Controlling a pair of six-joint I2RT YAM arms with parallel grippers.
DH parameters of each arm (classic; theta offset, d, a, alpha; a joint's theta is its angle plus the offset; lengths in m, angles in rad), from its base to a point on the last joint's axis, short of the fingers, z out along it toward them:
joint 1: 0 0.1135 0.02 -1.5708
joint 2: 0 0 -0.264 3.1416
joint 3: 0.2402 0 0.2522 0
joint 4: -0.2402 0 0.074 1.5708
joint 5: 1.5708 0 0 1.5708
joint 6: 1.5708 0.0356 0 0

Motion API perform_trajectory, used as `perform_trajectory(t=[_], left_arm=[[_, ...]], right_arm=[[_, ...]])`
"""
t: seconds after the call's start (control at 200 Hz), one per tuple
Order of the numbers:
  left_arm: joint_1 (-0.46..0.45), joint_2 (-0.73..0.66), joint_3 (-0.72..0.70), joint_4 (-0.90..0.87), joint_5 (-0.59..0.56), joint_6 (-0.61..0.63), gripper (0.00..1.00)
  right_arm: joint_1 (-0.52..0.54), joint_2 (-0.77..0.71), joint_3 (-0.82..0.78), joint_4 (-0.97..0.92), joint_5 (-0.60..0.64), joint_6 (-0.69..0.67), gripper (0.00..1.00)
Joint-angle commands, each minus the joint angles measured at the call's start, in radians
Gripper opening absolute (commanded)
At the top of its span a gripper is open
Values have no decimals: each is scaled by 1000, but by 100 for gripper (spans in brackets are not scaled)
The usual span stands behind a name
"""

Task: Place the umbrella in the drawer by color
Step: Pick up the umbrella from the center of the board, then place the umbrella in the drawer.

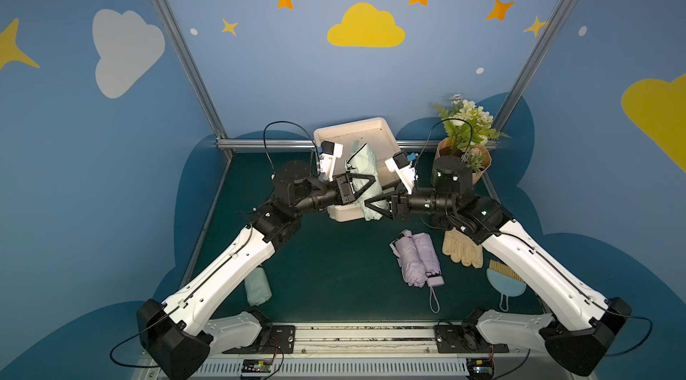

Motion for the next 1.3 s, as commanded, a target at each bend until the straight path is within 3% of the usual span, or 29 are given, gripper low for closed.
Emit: perform_trajectory(t=[0.0, 0.07, 0.11, 0.265, 0.34, 0.466, 0.631, 0.676, 0.836, 0.956, 1.126, 1.297], left_arm=[[-14, -11, 40, 87, 68, -1, 23], [-14, -12, 39, 96, 82, -6, 23], [-14, -15, 36, 99, 85, -10, 23], [-14, -19, 23, 110, 84, -16, 23], [-13, -21, 23, 107, 79, -14, 23], [-14, -24, 26, 90, 64, 1, 25], [-14, -35, 36, 29, 29, 51, 40], [-14, -47, 44, -11, 9, 79, 45], [-9, -129, 59, -198, -138, 189, 78], [4, -229, 36, -339, -296, 230, 95], [48, -387, -48, -520, -460, 209, 100], [117, -508, -154, -635, -483, 145, 100]], right_arm=[[7, 19, 29, -5, -40, -12, 54], [2, 30, 30, 0, -29, -4, 75], [-3, 35, 31, 10, -33, 2, 82], [-23, 66, 45, 50, -67, 33, 83], [-31, 74, 53, 49, -82, 36, 76], [-35, 63, 48, 30, -89, 20, 53], [-64, 51, 53, -45, -91, -45, 20], [-74, 50, 63, -77, -84, -80, 15], [-93, 57, 139, -242, 16, -312, 13], [-95, 81, 188, -334, 183, -565, 12], [-88, 167, 259, -406, 408, -905, 11], [-48, 234, 248, -314, 664, -1221, 11]])
